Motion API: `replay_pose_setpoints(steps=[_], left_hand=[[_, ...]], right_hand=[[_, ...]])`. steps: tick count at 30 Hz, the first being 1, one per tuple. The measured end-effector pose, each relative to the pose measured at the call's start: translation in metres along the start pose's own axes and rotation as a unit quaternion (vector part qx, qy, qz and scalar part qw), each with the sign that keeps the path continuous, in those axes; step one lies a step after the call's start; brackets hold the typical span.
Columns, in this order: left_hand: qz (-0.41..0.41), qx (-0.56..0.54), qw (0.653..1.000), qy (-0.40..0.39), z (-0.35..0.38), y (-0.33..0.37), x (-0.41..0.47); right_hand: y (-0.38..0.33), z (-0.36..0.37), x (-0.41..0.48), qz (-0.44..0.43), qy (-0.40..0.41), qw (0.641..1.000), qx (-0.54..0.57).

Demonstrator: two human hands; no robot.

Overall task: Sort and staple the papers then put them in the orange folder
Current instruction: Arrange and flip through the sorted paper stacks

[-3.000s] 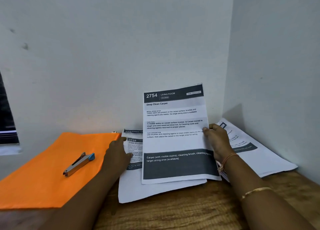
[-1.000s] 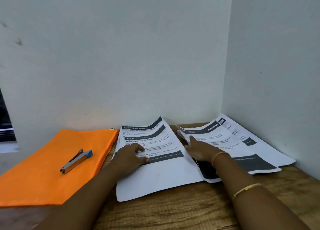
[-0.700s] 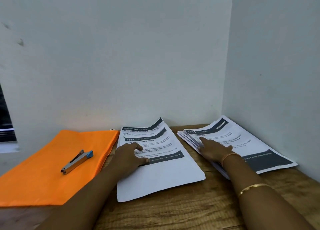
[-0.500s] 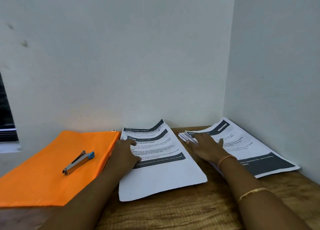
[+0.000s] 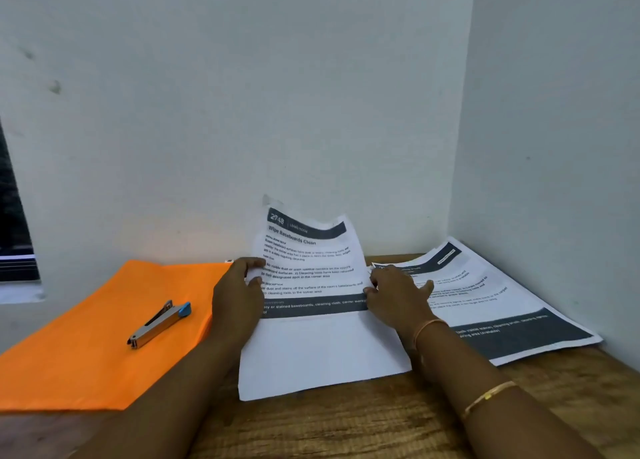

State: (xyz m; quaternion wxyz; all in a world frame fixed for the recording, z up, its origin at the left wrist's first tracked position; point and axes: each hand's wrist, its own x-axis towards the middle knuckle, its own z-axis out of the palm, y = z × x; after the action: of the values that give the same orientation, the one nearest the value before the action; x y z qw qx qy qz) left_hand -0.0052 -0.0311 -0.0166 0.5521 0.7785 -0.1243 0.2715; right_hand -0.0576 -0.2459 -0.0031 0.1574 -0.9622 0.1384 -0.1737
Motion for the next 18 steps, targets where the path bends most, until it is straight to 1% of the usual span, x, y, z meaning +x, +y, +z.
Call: replay_pose_setpoints(steps=[3,7,12,14,18], left_hand=[[0.006,-0.027,0.999,0.018,-0.001,0.004,-0.001],[0.004,-0.079,0.997,0.020,0.001,0.008,0.000],[-0.017,-0.101,0.995,0.022,0.002,0.014,0.001],[-0.026,-0.115,0.993,0.017,0.003,0.014,0.001],[-0.038,-0.138,0.989,0.019,0.002,0.016,0.002]], right_hand=[[0.004,-0.005,0.003,0.019,0.037,0.997,0.061],[0.008,-0.013,0.003,0.020,0.048,0.989,0.135],[0.014,-0.014,0.007,0.028,0.050,0.979,0.197],[0.015,-0.015,0.009,0.025,0.065,0.972,0.224],[0.015,-0.017,0.010,0.016,0.100,0.965,0.241]])
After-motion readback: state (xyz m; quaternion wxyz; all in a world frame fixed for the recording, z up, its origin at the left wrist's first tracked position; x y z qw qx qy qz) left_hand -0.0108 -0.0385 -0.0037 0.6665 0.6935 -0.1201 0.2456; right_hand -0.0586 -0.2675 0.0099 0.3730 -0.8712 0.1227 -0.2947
